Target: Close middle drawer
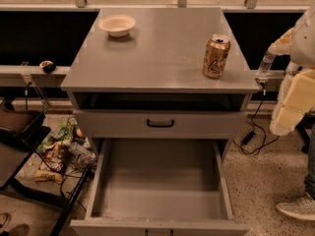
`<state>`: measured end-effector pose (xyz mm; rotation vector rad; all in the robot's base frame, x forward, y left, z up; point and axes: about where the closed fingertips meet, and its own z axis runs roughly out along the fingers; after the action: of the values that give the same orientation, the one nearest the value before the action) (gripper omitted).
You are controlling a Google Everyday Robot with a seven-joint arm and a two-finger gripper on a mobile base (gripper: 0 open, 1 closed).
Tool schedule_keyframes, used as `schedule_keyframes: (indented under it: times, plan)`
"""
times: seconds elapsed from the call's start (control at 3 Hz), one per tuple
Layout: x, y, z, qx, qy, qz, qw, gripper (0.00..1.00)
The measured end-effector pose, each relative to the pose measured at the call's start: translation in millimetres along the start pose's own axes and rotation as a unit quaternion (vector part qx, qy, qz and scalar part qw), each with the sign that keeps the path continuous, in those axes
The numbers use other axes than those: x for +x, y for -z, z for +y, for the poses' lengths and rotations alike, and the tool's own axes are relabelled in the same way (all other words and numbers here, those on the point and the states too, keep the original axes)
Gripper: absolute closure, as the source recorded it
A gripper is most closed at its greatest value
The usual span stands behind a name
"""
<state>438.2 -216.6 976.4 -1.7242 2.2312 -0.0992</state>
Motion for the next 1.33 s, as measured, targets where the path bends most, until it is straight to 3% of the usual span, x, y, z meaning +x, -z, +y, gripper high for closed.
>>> schedule_keyframes:
  times: [0.33,0.67,1.0,1.33]
  plan:
    - [-1,-1,1,0.002,0.001,0.001,1.0,0.0]
    - [7,-23,18,-0.01,-0.008,0.007,0.9999,0.0]
    - [32,-77,47,-0.023,-0.024,0.019,0.9993,0.0]
    - [64,-156,76,-0.014,-0.019,0.069,0.9973,0.0]
